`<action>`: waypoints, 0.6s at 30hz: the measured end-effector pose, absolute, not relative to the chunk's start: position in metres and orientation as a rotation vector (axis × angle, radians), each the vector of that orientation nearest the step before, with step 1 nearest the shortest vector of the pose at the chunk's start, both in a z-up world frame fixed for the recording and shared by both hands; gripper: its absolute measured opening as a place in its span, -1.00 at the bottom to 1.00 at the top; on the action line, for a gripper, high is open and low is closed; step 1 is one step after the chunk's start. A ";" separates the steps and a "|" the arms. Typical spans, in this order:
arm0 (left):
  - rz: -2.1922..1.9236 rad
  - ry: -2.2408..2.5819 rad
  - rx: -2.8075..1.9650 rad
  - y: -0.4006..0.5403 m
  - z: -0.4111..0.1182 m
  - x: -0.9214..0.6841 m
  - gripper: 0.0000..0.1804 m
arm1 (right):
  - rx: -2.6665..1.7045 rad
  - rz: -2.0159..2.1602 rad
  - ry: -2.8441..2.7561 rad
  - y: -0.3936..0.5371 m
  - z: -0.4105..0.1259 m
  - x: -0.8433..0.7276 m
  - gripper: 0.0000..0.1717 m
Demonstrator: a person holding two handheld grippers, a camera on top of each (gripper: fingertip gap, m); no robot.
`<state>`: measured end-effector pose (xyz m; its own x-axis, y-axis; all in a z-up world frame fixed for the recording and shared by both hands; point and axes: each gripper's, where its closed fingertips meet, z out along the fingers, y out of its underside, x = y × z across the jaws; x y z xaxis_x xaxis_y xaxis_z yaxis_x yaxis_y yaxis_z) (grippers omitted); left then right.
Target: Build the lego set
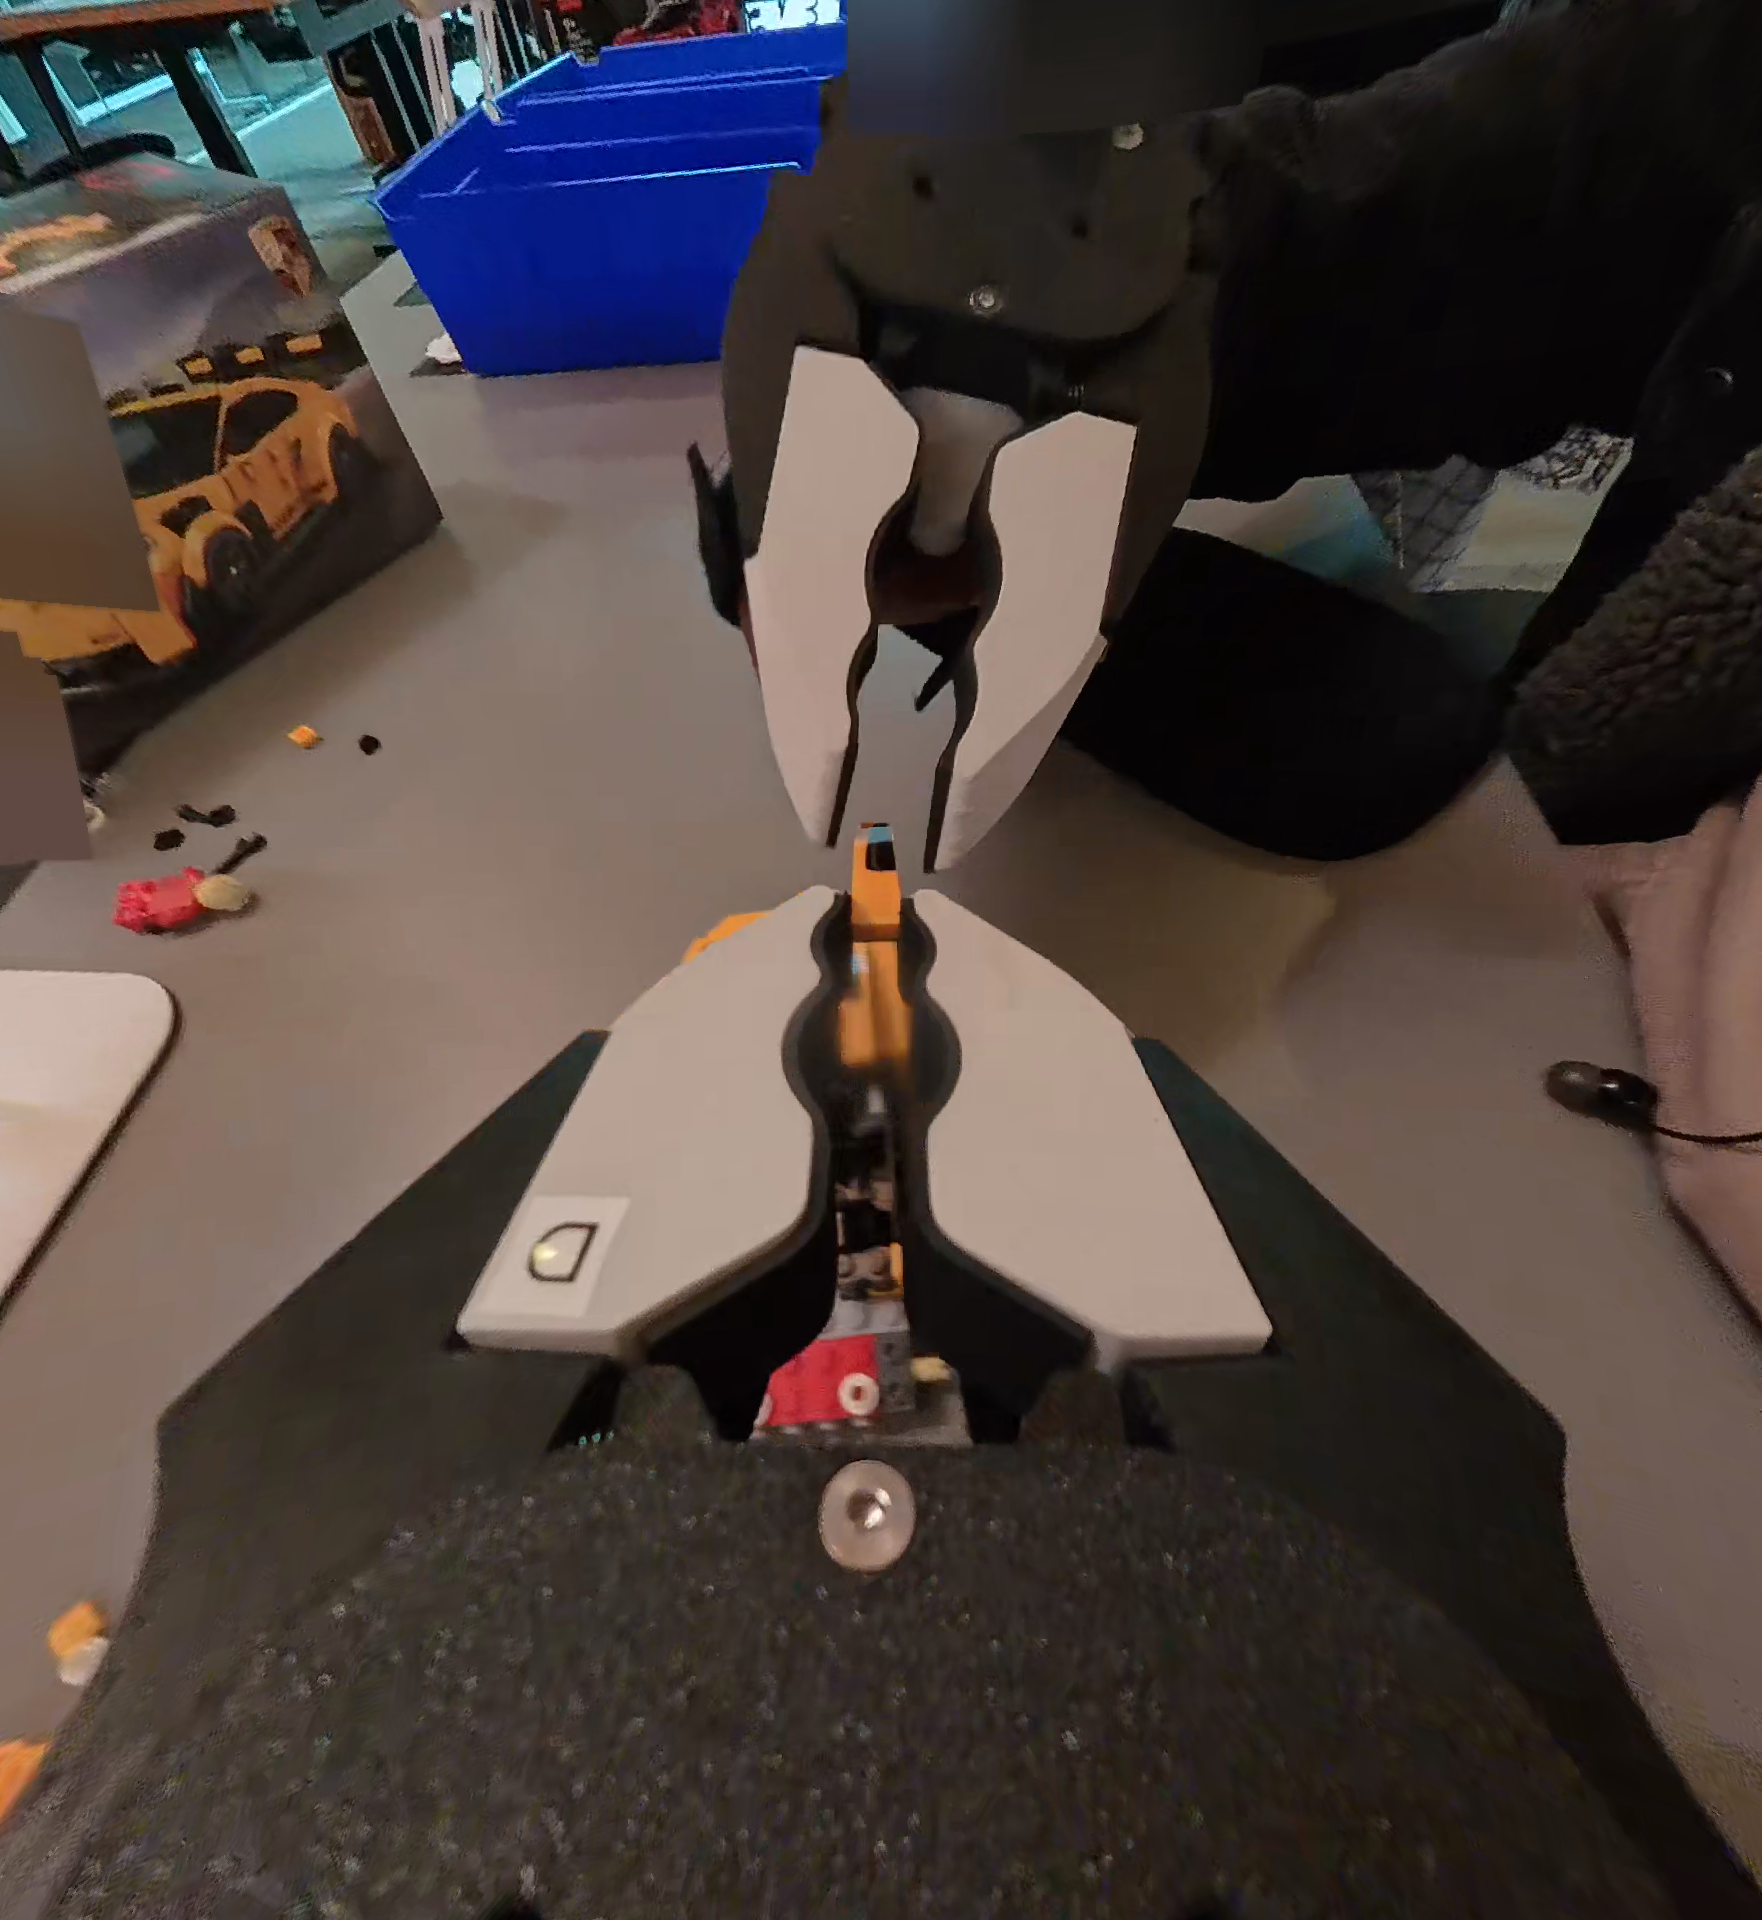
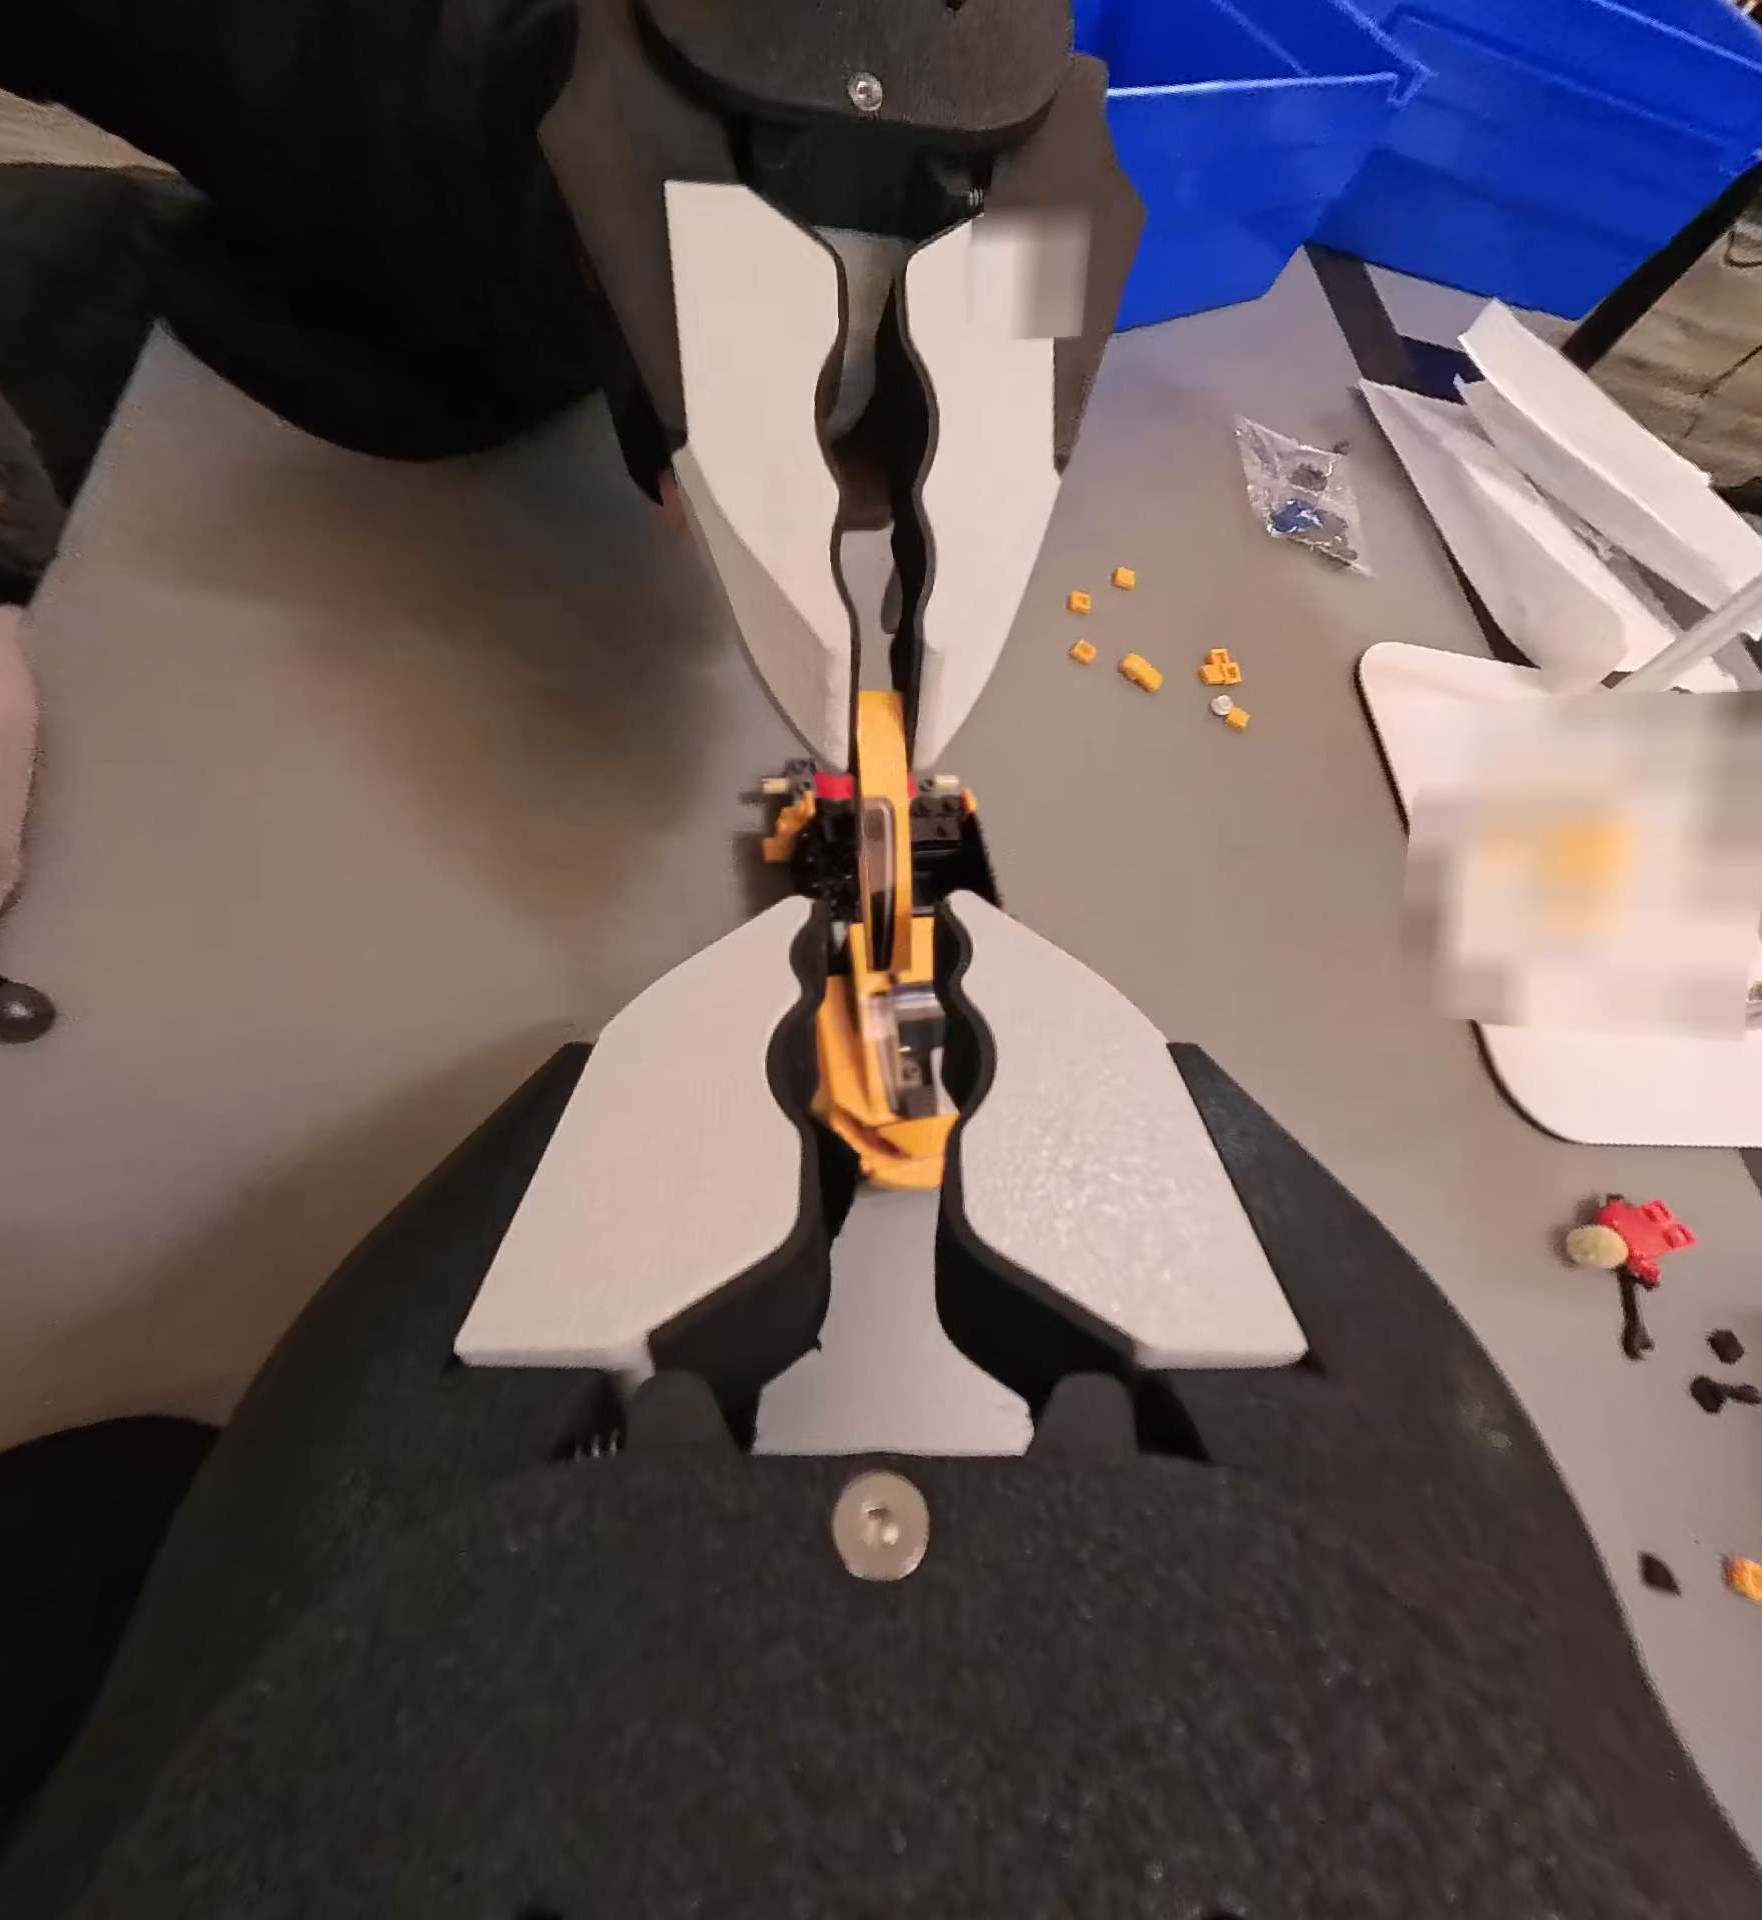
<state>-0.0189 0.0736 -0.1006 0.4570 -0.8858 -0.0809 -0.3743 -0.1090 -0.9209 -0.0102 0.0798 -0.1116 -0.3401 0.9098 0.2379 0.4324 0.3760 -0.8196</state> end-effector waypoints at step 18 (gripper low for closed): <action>-0.859 1.122 -1.864 0.118 -0.149 -0.045 -0.76 | -1.275 0.959 -2.207 0.140 -0.158 -0.029 -0.91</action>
